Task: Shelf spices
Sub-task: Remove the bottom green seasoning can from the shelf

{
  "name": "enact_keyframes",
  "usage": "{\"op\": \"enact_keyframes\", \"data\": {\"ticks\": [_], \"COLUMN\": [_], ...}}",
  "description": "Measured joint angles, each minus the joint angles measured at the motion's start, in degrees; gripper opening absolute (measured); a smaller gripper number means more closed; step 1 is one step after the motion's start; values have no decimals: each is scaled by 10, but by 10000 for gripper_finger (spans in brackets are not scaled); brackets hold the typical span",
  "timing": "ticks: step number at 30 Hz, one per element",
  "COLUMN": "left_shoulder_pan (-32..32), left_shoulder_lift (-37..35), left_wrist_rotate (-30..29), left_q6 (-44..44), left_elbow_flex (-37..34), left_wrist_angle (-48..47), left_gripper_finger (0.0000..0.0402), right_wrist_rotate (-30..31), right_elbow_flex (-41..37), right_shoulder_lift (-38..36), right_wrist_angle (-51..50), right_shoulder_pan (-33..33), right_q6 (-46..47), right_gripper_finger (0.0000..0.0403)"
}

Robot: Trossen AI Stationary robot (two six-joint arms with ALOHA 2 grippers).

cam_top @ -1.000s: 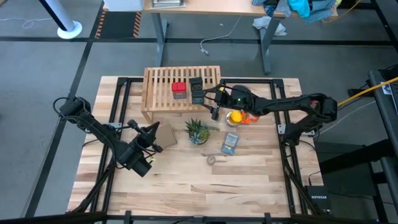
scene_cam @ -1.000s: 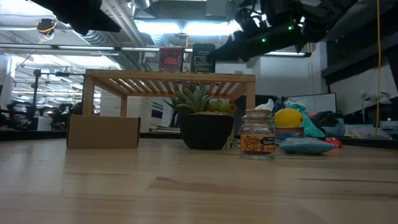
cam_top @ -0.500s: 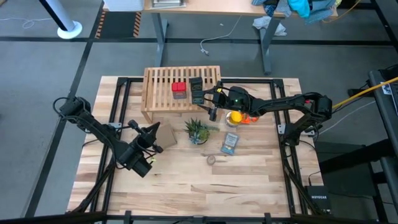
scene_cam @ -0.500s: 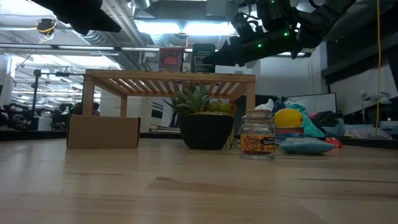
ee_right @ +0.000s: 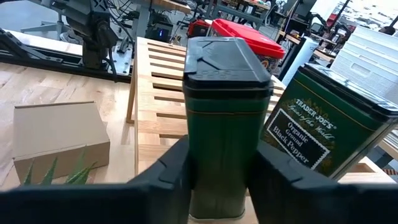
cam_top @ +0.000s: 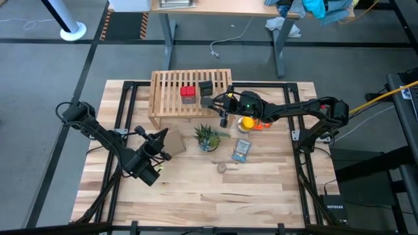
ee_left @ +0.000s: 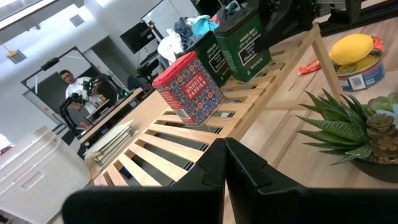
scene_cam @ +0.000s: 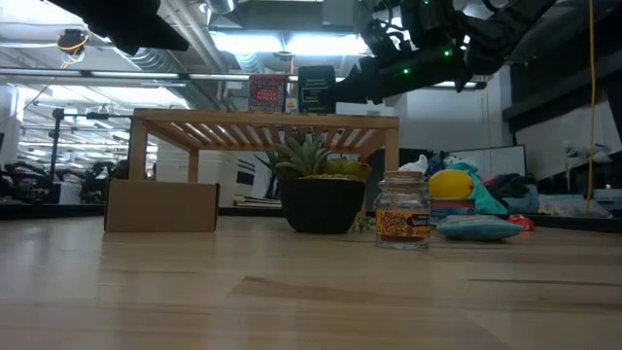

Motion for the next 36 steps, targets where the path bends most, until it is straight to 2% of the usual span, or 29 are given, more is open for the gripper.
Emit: {"op": "enact_keyframes", "data": {"ticks": [9, 14, 20, 28, 36], "left_shoulder_pan": [0, 0, 0, 0, 0], "left_shoulder_lift": [0, 0, 0, 0, 0], "left_wrist_rotate": [22, 23, 23, 23, 23], "left_q6": [-6, -5, -5, -7, -9], "left_elbow_flex": [0, 0, 0, 0, 0], "left_wrist_angle": [0, 0, -1, -1, 0], "left_gripper_finger": [0, 0, 0, 0, 0], "right_wrist_rotate": [0, 0, -6, -100, -84], "right_elbow_flex": [0, 0, 0, 0, 0], "right_shoulder_lift": [-2, -32, -115, -198, -234], "right_wrist_angle": [-3, -34, -175, -328, -418], "right_shoulder_pan": [1, 1, 1, 7, 79], "right_q6": [0, 0, 25, 106, 158], "right_gripper_finger": [115, 117, 116, 116, 116]}}
